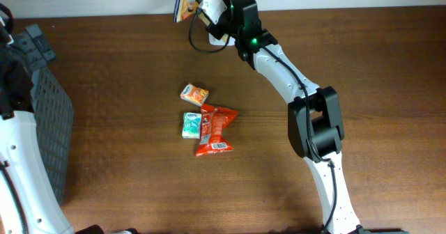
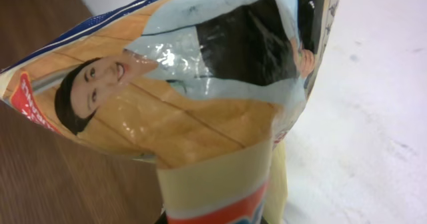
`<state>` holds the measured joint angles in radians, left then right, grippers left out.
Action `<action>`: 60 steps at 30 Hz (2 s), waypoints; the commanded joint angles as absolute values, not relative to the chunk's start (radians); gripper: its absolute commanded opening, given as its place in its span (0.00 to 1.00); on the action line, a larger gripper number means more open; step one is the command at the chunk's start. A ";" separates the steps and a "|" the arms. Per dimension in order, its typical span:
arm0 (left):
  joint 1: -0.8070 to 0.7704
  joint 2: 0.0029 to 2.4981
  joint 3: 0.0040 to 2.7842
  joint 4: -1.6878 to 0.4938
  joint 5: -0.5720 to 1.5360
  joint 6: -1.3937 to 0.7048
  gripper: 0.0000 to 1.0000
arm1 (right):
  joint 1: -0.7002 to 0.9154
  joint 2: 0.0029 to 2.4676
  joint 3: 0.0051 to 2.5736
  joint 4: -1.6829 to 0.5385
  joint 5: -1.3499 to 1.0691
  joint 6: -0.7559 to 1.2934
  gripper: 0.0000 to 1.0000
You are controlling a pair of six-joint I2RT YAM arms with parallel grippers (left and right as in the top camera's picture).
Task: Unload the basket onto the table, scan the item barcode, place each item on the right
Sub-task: 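Lift the yellow bag and raise it toward the scanner, then carry the yellow bag to the table's right side and release it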
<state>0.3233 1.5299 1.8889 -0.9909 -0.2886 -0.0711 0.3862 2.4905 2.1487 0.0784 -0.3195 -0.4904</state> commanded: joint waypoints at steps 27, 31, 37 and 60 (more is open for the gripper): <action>0.326 1.530 1.889 -0.990 -0.292 -0.062 0.99 | 0.391 2.443 2.179 0.118 -0.277 -0.093 0.04; 0.326 1.530 1.889 -0.990 -0.292 -0.062 0.99 | 0.393 2.339 2.179 -0.015 -0.277 -0.193 0.04; 0.326 1.530 1.889 -0.990 -0.292 -0.062 0.99 | 0.392 2.101 2.179 -0.469 -0.211 -0.228 0.04; 0.326 1.530 1.889 -0.990 -0.292 -0.062 0.99 | -0.228 1.937 1.570 -1.106 -0.046 0.151 0.04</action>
<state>0.3233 1.5299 1.8889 -0.9909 -0.2886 -0.0711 -0.1741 1.9499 1.6745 -1.1603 0.0399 0.1078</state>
